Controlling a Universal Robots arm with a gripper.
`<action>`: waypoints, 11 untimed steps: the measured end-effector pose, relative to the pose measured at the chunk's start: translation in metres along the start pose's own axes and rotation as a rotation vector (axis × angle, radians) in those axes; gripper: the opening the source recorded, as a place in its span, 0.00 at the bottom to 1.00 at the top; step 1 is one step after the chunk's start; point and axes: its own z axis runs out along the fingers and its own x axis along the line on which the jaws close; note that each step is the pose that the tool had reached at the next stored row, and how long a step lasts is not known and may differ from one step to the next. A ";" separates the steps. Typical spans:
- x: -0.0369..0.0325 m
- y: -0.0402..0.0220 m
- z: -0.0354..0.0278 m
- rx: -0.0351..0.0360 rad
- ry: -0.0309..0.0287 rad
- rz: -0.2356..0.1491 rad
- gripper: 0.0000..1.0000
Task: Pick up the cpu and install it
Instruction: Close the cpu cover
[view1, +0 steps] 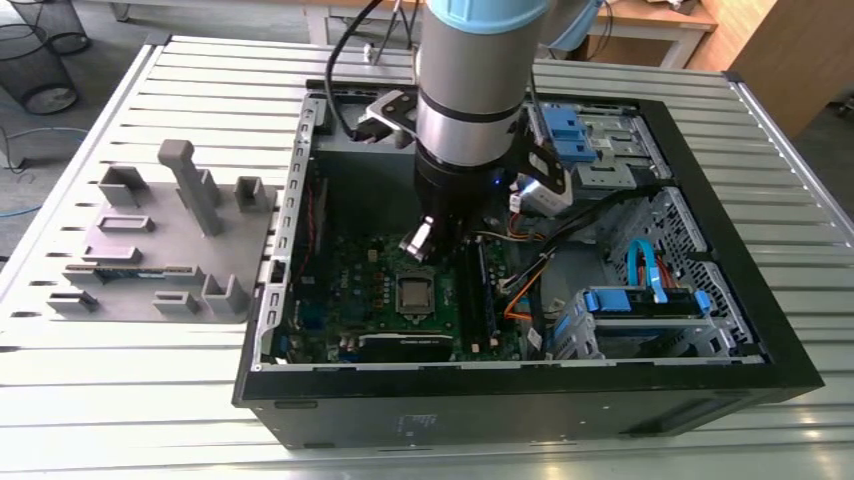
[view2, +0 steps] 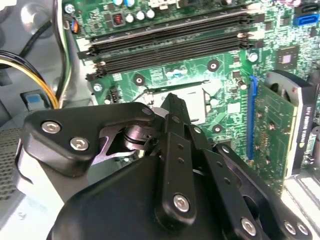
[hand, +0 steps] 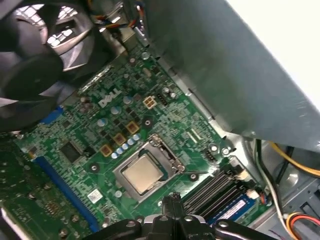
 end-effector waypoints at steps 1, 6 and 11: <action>0.0013 -0.0001 0.0001 0.0006 -0.0009 -0.002 0.11; 0.0061 0.0027 0.0001 0.0045 -0.0046 -0.014 0.11; 0.0066 0.0030 0.0008 0.0047 -0.0072 -0.069 0.11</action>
